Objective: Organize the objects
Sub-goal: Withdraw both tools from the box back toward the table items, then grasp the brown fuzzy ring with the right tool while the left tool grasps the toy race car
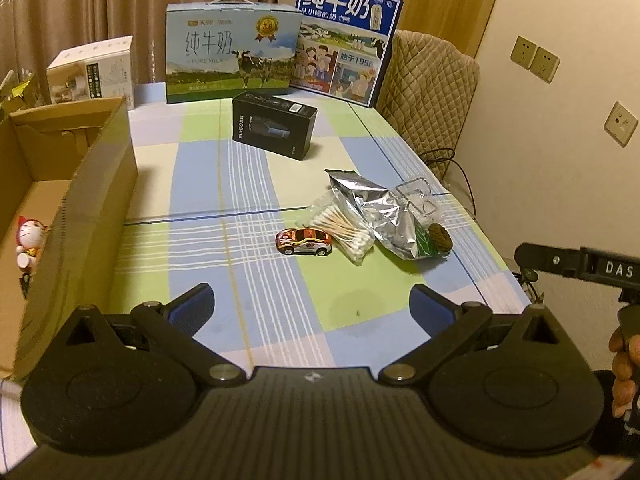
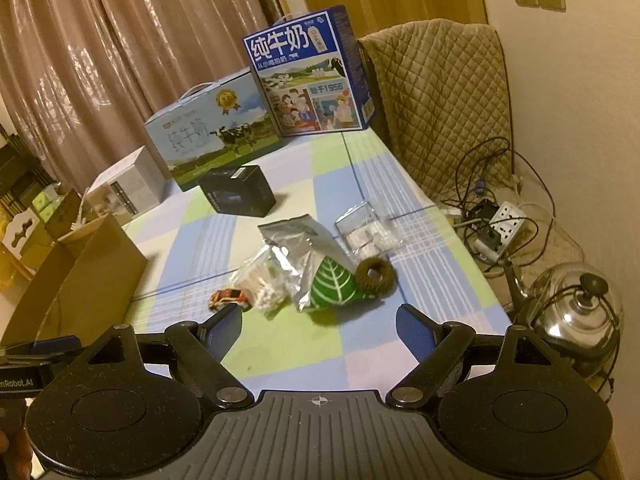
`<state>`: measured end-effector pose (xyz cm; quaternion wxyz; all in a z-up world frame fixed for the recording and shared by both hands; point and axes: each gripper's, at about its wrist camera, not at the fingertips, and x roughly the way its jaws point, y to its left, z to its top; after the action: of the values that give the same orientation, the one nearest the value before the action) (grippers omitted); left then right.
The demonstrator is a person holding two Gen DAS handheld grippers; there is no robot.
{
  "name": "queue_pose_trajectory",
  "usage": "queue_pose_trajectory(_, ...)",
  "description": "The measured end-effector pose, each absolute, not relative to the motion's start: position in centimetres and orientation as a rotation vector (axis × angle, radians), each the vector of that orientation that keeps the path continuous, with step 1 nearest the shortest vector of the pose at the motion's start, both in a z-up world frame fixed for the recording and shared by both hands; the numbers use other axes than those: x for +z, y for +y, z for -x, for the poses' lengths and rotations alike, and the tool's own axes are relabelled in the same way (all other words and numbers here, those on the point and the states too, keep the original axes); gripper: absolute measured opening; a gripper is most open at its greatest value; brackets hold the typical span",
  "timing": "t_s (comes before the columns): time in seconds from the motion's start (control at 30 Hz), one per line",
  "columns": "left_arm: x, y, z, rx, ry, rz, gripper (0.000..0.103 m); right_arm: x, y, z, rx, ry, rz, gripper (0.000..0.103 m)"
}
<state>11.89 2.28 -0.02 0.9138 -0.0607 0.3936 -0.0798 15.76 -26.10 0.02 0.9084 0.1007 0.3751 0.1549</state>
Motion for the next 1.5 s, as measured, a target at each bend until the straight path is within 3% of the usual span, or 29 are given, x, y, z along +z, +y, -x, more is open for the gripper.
queue_pose_trajectory(0.23, -1.7, 1.9, -14.6, -0.164, 0.823, 0.136, 0.102, -2.0, -25.6, -19.9, 0.316, 0.774, -0.152, 0.08)
queue_pose_trajectory(0.47, -4.1, 1.7, -17.5, -0.16, 0.848, 0.147, 0.102, -5.4, -25.5, -24.3, 0.304, 0.824, -0.133, 0.057)
queue_pose_trajectory(0.93, -7.3, 1.0, -21.6, -0.176, 0.871, 0.153, 0.102, -10.0, -25.8, -28.7, 0.268, 0.916, -0.152, 0.043)
queue_pose_trajectory(1.03, -7.8, 0.8, -22.1, -0.176, 0.874, 0.159, 0.102, -10.1, -25.7, -29.0, 0.271, 0.917, -0.15, 0.034)
queue_pose_trajectory(1.17, -8.5, 0.6, -22.7, -0.178, 0.88, 0.158, 0.102, -9.9, -25.3, -28.8, 0.267, 0.91, -0.12, 0.007)
queue_pose_trajectory(1.5, -9.7, -0.6, -24.2, -0.181, 0.864, 0.123, 0.102, -8.9, -25.1, -27.8, 0.273, 0.858, -0.149, 0.005)
